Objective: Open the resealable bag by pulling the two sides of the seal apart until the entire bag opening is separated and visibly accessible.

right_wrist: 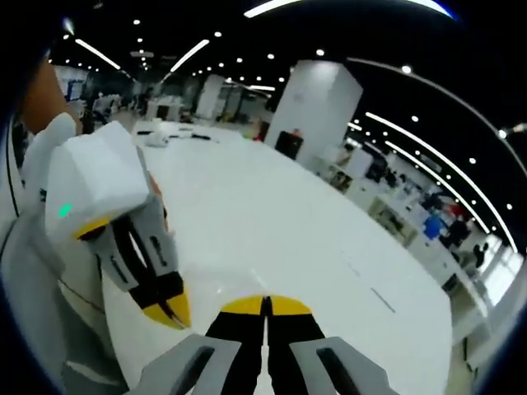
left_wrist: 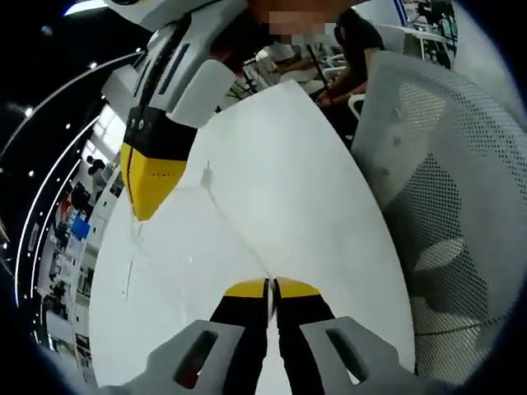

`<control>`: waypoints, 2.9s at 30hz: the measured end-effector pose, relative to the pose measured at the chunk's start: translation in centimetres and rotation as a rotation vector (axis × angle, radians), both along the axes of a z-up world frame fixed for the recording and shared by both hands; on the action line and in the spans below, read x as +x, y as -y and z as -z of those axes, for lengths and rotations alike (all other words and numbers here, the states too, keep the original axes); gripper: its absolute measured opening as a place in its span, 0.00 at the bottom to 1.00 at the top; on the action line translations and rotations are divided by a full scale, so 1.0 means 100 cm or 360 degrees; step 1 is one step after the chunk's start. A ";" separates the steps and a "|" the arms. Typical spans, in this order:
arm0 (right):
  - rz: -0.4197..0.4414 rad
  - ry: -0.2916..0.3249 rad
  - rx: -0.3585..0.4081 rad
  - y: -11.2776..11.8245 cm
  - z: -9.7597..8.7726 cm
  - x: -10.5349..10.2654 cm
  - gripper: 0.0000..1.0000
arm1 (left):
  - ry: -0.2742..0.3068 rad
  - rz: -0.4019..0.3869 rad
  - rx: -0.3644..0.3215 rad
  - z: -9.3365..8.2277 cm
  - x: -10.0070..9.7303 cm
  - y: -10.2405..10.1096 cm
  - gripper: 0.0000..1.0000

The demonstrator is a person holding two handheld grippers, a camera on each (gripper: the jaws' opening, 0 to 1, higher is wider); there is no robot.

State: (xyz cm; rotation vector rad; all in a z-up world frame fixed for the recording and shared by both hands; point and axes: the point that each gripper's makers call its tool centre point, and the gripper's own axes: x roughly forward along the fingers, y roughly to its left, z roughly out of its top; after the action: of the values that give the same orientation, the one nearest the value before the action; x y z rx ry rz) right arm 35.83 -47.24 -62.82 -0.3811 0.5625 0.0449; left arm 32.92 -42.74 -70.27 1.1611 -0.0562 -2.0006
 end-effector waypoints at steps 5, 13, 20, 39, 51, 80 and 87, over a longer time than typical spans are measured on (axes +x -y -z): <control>-0.0014 -0.0057 -0.0017 0.000 0.012 0.001 0.00 | -0.0028 -0.0042 -0.0039 -0.006 0.005 -0.001 0.07; -0.0061 -0.0142 -0.0075 0.002 0.027 0.001 0.00 | -0.0092 -0.0104 -0.0067 -0.012 0.011 -0.012 0.13; -0.0064 -0.0194 -0.0092 0.010 0.038 0.002 0.00 | -0.0191 -0.0213 -0.0096 -0.017 0.017 -0.026 0.14; -0.0087 -0.0340 -0.0182 0.029 0.067 0.005 0.00 | -0.0308 -0.0517 -0.0093 -0.011 0.056 -0.069 0.21; -0.0210 -0.0455 -0.0406 0.041 0.089 0.012 0.00 | -0.0392 -0.0666 -0.0105 -0.006 0.066 -0.086 0.22; -0.0163 -0.0465 -0.0047 0.028 0.104 0.011 0.03 | -0.0442 -0.0756 -0.0105 0.000 0.076 -0.096 0.22; -0.0148 -0.0458 0.0002 0.022 0.106 0.006 0.07 | -0.0441 -0.0751 -0.0106 0.000 0.075 -0.094 0.21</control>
State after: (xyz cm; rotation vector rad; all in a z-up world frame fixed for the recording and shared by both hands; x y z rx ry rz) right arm 36.39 -49.46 -73.46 -0.4025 0.8282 0.1918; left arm 40.37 -33.30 -70.23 0.7586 0.2665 -1.7002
